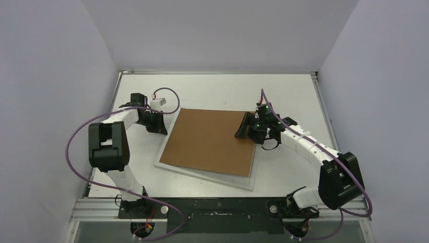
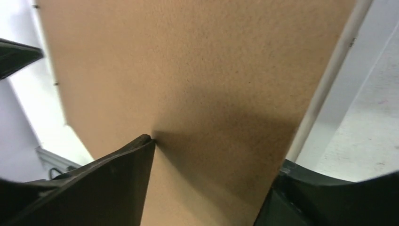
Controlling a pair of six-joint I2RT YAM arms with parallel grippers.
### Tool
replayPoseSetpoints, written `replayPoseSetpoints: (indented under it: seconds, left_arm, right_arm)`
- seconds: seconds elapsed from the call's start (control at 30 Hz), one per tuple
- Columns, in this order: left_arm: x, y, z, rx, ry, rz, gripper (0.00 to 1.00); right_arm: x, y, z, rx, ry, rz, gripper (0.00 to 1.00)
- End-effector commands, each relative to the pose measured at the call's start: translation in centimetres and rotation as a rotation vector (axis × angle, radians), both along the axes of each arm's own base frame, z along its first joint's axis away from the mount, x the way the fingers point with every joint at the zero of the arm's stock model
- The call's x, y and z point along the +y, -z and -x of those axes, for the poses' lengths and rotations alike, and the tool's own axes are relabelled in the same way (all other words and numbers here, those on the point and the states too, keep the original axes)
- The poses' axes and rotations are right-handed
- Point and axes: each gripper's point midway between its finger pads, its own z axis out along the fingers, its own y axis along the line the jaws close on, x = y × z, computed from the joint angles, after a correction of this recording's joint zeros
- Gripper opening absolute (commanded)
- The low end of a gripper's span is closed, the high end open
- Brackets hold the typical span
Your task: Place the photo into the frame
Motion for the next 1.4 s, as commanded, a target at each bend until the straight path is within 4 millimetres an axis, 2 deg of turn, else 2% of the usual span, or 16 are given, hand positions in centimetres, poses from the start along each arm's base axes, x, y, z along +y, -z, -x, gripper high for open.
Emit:
replayPoseSetpoints:
  seconds: [0.0,0.07,0.13,0.23,0.33,0.6,0.87,0.97,1.13,1.37]
  left_arm:
    - [-0.5,1.6,1.1,0.05,0.025,0.005,0.0]
    - [-0.5,1.7,1.3,0.051,0.028,0.005,0.0]
    - [-0.5,1.7,1.4,0.053,0.028,0.006,0.0]
    - [-0.5,1.7,1.5,0.055,0.03,0.009,0.0]
    - [-0.6,1.7,1.5,0.056,0.03,0.01,0.0]
    - [-0.7,2.0,1.7,0.065,0.028,0.017,0.0]
    - [-0.8,1.9,1.8,0.072,0.029,0.025,0.0]
    - [-0.8,1.9,1.9,0.076,0.029,0.027,0.0]
    - [-0.8,2.0,1.9,0.081,0.03,0.027,0.0]
    - [-0.4,2.1,2.1,0.083,0.028,0.021,0.0]
  right_arm:
    - [-0.7,-0.3,-0.3,-0.034,-0.058,0.161,0.67]
    - [-0.7,0.1,-0.2,-0.026,-0.07,0.196,0.73]
    - [-0.8,0.3,-0.3,-0.02,-0.077,0.232,0.86]
    - [-1.1,0.3,-0.4,-0.017,-0.09,0.295,0.99]
    - [-1.0,-0.1,-0.6,-0.032,-0.104,0.347,0.9]
    - [-2.9,-0.5,-1.0,-0.057,-0.087,0.544,0.9]
    - [-2.5,-0.5,-0.7,-0.079,-0.126,0.637,0.9]
    - [-3.0,-0.7,-0.7,-0.084,-0.117,0.661,0.9]
    - [-2.8,-1.0,-0.6,-0.09,-0.13,0.647,0.9]
    - [-0.9,-2.0,-0.4,-0.101,-0.177,0.479,0.9]
